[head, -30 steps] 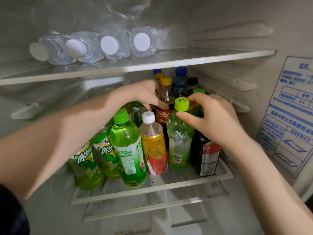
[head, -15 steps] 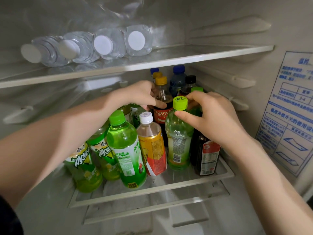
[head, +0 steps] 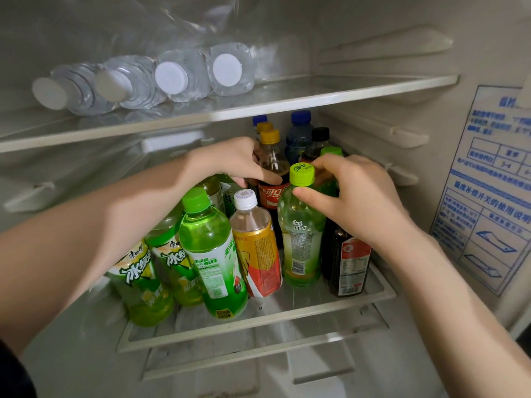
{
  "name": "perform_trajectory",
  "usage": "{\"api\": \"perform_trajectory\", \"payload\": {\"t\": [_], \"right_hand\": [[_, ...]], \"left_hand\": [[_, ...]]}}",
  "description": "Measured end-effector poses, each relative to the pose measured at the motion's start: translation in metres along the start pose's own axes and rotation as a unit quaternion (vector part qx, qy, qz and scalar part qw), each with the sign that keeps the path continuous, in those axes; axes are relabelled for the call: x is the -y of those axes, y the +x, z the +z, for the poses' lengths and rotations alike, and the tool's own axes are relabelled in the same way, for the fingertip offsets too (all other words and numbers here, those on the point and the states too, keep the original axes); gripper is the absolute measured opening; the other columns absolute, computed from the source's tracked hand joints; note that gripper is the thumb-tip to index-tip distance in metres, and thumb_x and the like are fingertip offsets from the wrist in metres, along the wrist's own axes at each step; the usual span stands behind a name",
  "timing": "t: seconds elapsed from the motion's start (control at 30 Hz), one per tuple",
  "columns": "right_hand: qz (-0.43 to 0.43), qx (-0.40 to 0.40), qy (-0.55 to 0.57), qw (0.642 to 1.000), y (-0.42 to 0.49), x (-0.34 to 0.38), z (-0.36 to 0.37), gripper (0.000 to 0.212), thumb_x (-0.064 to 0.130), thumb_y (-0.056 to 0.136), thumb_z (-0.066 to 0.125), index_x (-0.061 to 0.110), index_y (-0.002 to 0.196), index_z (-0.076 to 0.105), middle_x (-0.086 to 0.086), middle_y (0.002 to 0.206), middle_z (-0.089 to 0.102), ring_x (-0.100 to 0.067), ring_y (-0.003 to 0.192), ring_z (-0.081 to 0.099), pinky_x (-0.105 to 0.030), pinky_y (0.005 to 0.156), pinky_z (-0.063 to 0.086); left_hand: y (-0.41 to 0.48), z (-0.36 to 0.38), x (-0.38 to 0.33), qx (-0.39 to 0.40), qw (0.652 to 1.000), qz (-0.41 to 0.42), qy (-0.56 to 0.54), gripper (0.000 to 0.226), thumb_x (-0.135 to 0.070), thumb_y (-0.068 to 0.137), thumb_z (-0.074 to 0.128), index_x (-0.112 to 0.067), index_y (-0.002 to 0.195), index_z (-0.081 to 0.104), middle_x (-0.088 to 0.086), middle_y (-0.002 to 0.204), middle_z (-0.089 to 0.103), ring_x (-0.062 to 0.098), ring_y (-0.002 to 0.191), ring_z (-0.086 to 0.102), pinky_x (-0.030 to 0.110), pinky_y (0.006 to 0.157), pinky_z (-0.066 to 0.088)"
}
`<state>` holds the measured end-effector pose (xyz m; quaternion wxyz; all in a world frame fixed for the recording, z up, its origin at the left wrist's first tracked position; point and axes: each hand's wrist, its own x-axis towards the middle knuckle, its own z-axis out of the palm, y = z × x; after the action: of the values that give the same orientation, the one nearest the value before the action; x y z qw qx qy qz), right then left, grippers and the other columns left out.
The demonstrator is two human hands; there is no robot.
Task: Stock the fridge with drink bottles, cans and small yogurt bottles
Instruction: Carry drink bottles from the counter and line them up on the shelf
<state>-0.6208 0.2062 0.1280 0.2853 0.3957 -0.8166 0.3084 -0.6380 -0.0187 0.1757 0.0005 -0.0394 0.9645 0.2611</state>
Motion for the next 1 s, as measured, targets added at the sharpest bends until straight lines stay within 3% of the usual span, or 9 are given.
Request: {"api": "perform_trajectory", "payload": {"t": [0.17, 0.27, 0.43, 0.53, 0.63, 0.7, 0.83, 1.0], "right_hand": [[0.004, -0.008, -0.006, 1.0, 0.002, -0.002, 0.002, 0.043, 0.053, 0.078, 0.063, 0.02, 0.105, 0.066, 0.004, 0.086, 0.066, -0.02, 0.085, 0.058, -0.027, 0.067, 0.037], [0.01, -0.012, -0.015, 1.0, 0.004, -0.002, 0.005, 0.044, 0.056, 0.078, 0.061, 0.022, 0.105, 0.065, 0.003, 0.088, 0.069, -0.02, 0.087, 0.059, -0.029, 0.069, 0.042], [0.022, -0.004, -0.051, 0.998, 0.011, -0.004, 0.011, 0.043, 0.059, 0.081, 0.057, 0.024, 0.105, 0.065, 0.004, 0.089, 0.069, -0.019, 0.086, 0.059, -0.03, 0.067, 0.044], [0.02, -0.009, -0.07, 0.997, 0.012, -0.001, 0.014, 0.041, 0.059, 0.082, 0.056, 0.023, 0.099, 0.066, 0.002, 0.084, 0.068, -0.02, 0.082, 0.059, -0.028, 0.061, 0.04], [0.016, -0.02, -0.101, 0.995, 0.011, 0.002, 0.014, 0.04, 0.057, 0.083, 0.056, 0.021, 0.096, 0.066, 0.0, 0.08, 0.067, -0.022, 0.078, 0.06, -0.027, 0.058, 0.035], [0.015, -0.026, -0.111, 0.993, 0.009, 0.005, 0.014, 0.04, 0.056, 0.084, 0.055, 0.021, 0.098, 0.066, -0.001, 0.081, 0.067, -0.023, 0.077, 0.06, -0.027, 0.059, 0.034], [0.02, -0.03, -0.106, 0.994, 0.008, 0.008, 0.014, 0.047, 0.053, 0.085, 0.056, 0.022, 0.119, 0.058, -0.003, 0.091, 0.069, -0.025, 0.086, 0.063, -0.032, 0.066, 0.041], [0.029, -0.006, -0.102, 0.994, 0.01, 0.01, 0.01, 0.04, 0.05, 0.086, 0.057, 0.022, 0.114, 0.059, -0.004, 0.091, 0.068, -0.027, 0.084, 0.063, -0.029, 0.063, 0.036]], "left_hand": [[-0.009, -0.009, -0.003, 0.017, 1.0, -0.017, -0.01, 0.037, -0.047, 0.089, 0.057, -0.024, 0.119, 0.055, 0.0, 0.108, 0.063, 0.011, 0.082, 0.066, 0.025, 0.071, 0.058], [-0.021, -0.019, -0.002, 0.025, 0.999, -0.031, 0.006, 0.048, -0.043, 0.092, 0.053, -0.016, 0.131, 0.05, -0.002, 0.116, 0.056, 0.006, 0.086, 0.063, 0.025, 0.075, 0.057], [-0.054, -0.029, -0.001, 0.003, 0.995, -0.03, 0.099, 0.021, -0.047, 0.09, 0.052, -0.031, 0.099, 0.061, -0.003, 0.112, 0.065, 0.004, 0.098, 0.063, 0.036, 0.086, 0.056], [-0.082, -0.027, 0.001, -0.039, 0.998, -0.016, 0.045, 0.012, -0.049, 0.087, 0.055, -0.04, 0.091, 0.062, -0.007, 0.108, 0.067, 0.007, 0.1, 0.063, 0.038, 0.09, 0.053], [-0.111, -0.025, 0.007, -0.101, 0.993, 0.013, 0.064, 0.021, -0.06, 0.083, 0.056, -0.044, 0.095, 0.062, -0.02, 0.106, 0.063, -0.001, 0.098, 0.058, 0.023, 0.087, 0.046], [-0.125, -0.028, 0.012, -0.158, 0.98, 0.012, 0.12, 0.024, -0.06, 0.085, 0.05, -0.043, 0.098, 0.061, -0.021, 0.104, 0.059, 0.002, 0.096, 0.056, 0.018, 0.079, 0.04], [-0.131, -0.038, 0.023, -0.259, 0.952, -0.055, 0.151, 0.034, -0.058, 0.092, 0.041, -0.033, 0.101, 0.061, -0.009, 0.099, 0.063, 0.015, 0.098, 0.055, 0.026, 0.077, 0.034], [-0.134, -0.041, 0.023, -0.202, 0.966, -0.055, 0.153, 0.03, -0.057, 0.089, 0.048, -0.032, 0.097, 0.064, -0.011, 0.104, 0.065, 0.014, 0.103, 0.056, 0.027, 0.082, 0.036]]}}
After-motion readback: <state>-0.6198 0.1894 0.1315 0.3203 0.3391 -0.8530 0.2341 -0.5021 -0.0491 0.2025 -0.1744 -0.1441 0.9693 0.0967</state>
